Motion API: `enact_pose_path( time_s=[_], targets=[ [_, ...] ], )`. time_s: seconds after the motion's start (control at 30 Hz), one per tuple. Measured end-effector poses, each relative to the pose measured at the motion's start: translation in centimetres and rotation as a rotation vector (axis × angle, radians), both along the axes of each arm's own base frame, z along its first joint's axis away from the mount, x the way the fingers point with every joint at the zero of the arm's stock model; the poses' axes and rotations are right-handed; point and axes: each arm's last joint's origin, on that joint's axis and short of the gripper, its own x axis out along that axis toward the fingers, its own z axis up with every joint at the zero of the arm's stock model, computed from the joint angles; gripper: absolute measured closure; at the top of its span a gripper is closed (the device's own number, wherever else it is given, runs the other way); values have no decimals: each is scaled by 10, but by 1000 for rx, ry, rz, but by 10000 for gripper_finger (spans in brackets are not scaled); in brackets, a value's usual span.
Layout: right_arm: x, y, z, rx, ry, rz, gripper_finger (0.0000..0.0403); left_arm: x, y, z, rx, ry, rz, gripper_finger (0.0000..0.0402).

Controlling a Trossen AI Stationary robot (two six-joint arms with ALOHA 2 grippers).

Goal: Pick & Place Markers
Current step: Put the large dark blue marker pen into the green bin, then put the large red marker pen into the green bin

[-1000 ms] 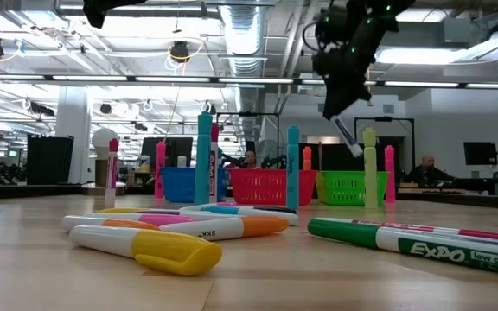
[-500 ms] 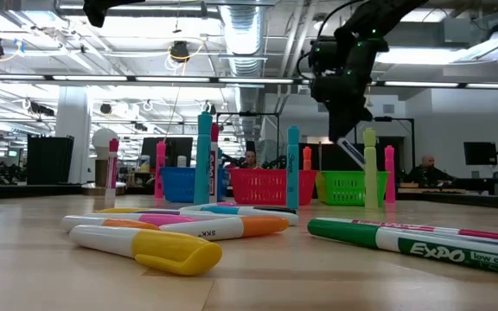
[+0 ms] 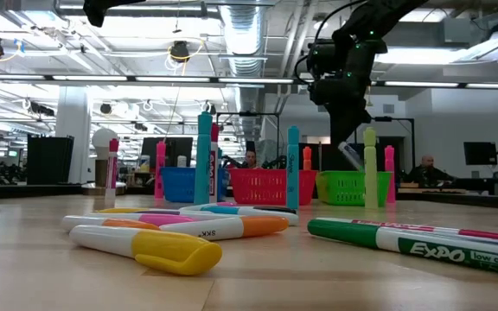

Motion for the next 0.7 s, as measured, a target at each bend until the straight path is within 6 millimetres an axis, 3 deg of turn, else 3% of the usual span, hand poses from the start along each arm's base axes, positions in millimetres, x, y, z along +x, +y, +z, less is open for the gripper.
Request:
enact_pose_path(
  time_s=[0.4,0.7],
  targets=[
    [-3,-1,6,8,-19,-79,263,0,0,0,10,2,9,310],
    [-5,-2,55,-92,-182,-122,270,0,1,0,46,11,33,310]
  ],
)
